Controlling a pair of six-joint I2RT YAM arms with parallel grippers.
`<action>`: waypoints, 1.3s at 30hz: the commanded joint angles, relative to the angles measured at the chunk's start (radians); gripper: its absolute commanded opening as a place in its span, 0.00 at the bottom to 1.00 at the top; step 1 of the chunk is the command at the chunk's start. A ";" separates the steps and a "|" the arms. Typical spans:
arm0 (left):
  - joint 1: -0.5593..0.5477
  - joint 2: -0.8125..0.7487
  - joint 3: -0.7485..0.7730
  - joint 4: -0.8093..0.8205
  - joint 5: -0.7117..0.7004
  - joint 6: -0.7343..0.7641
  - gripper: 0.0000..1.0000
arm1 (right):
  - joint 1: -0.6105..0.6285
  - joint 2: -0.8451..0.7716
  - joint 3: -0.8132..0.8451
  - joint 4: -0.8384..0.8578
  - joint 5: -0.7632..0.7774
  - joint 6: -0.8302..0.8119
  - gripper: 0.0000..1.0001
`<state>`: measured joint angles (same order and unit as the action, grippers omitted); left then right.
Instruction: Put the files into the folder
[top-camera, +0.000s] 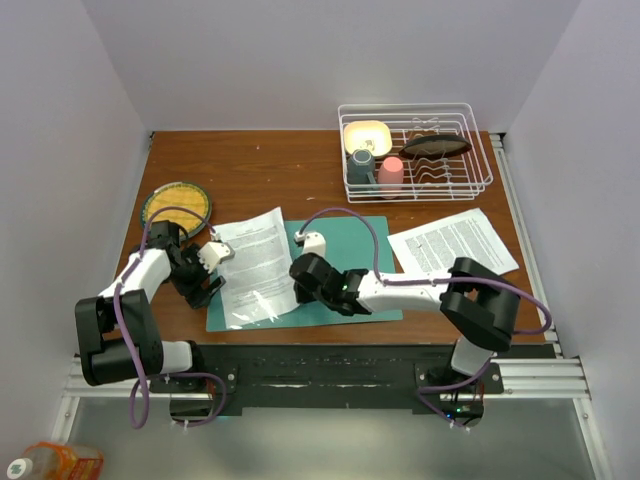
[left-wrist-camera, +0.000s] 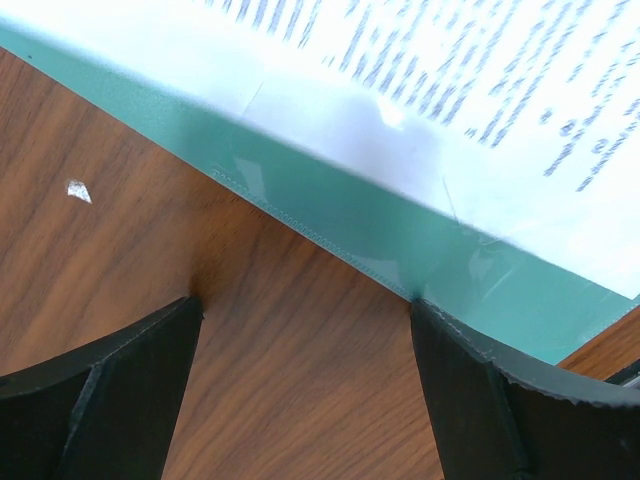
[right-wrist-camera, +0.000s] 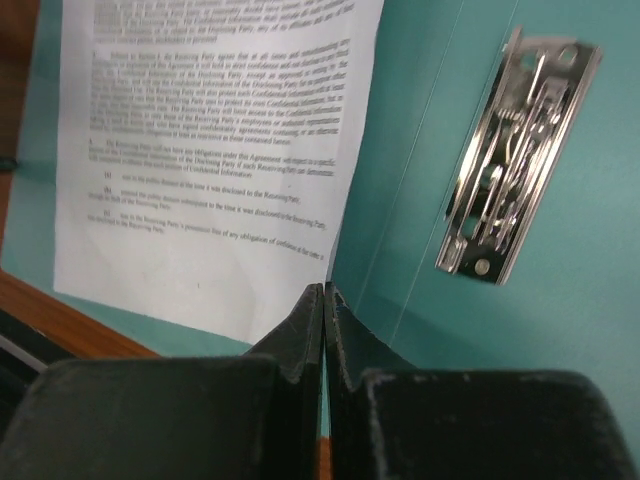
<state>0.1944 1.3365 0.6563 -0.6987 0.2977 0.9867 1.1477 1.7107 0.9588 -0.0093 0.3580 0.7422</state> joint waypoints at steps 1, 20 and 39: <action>0.000 -0.020 -0.004 -0.015 0.044 -0.002 0.90 | -0.048 0.015 0.058 -0.008 0.042 -0.040 0.00; 0.000 -0.023 0.008 -0.025 0.052 -0.003 0.90 | -0.022 -0.032 -0.060 0.020 0.101 0.170 0.00; 0.000 -0.040 0.012 -0.030 0.057 -0.013 0.90 | 0.034 0.061 0.046 -0.196 0.206 0.336 0.18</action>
<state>0.1944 1.3235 0.6563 -0.7231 0.3298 0.9798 1.1778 1.8011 0.9691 -0.0574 0.4816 1.0554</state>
